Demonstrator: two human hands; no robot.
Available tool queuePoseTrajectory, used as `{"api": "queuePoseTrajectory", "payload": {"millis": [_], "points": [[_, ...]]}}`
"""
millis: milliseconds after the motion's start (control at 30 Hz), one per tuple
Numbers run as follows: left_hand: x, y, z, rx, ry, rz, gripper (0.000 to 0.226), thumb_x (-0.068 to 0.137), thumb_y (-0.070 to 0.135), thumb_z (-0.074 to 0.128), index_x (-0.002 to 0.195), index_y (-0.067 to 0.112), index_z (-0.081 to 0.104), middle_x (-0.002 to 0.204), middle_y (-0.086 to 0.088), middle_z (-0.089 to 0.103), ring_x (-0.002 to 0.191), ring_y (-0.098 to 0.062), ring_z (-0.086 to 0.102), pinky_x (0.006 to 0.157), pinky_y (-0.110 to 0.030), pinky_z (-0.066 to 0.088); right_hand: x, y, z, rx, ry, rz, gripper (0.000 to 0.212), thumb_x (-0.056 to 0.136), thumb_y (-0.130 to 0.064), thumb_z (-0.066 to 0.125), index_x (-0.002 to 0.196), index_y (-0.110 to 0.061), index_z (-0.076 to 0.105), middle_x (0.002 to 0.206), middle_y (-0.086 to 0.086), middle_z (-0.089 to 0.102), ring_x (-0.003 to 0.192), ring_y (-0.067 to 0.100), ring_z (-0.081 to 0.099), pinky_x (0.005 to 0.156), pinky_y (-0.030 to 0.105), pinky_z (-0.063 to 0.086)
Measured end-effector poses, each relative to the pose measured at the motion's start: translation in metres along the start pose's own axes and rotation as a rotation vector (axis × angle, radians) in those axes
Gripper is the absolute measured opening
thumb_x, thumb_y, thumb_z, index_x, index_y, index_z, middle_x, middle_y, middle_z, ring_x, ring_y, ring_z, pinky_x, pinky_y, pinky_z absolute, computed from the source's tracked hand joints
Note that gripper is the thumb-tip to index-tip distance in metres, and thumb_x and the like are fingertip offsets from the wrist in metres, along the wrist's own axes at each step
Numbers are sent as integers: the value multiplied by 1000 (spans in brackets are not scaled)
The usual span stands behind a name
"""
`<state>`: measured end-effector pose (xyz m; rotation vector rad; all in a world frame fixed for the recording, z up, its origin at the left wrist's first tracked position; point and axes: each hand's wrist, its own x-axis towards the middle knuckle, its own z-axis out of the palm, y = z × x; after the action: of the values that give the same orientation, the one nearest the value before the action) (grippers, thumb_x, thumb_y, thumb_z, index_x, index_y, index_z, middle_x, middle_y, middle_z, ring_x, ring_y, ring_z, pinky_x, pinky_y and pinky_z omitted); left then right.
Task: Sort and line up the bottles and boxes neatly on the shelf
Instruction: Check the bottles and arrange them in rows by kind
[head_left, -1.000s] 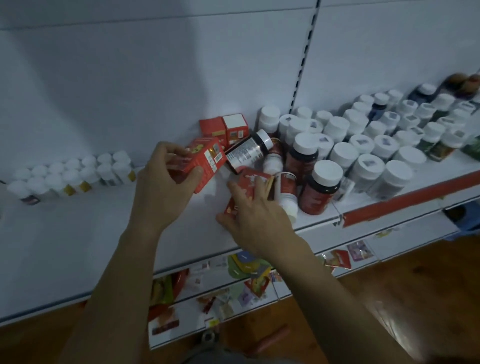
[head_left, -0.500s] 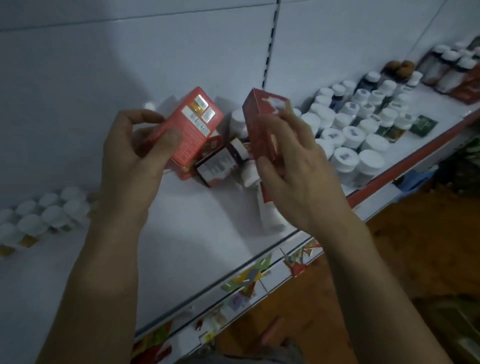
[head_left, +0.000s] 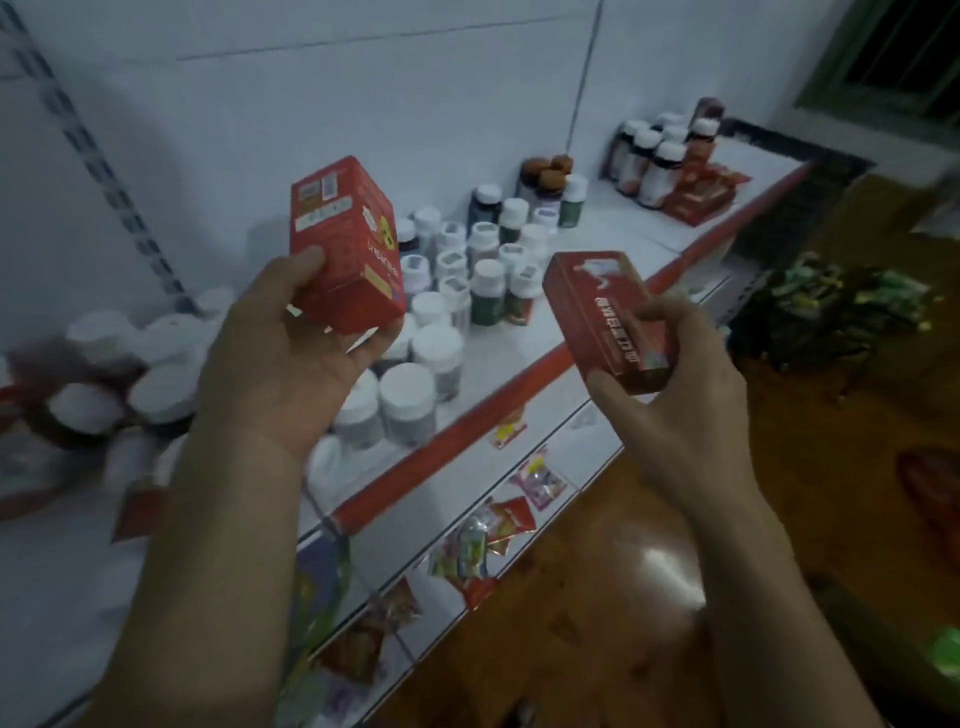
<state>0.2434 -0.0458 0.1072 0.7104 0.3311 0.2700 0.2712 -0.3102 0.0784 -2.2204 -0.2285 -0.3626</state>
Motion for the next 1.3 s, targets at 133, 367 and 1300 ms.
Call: {"api": "queuePoseTrajectory", "payload": {"millis": [133,367,1300], "points": [[15,-70,80,66,-39,-103,38,96,16,54,133,8,58,120,-14,73,108,-30,72,74,-45,62,32,54,-53,5,7,23,62,85,-36,79,136,-31,44,132,-6,54,109,9,60,81,17,50],[68,-155,170,63,-53,-173,38,95,18,52,130,9,62,120,-16,72,105,-31,72,71,-42,61,96,151,-97,-4,87,82,62,82,-35,82,127,-46,40,132,-17,47,114,10,58,91,44,57],[447,-429,491,140,-132,-380,45,78,23,62,120,10,65,99,-16,75,80,-28,74,61,-41,60,623,466,-142,-48,4,100,51,88,-28,78,128,-37,48,145,-4,45,131,22,52,102,54,52]]}}
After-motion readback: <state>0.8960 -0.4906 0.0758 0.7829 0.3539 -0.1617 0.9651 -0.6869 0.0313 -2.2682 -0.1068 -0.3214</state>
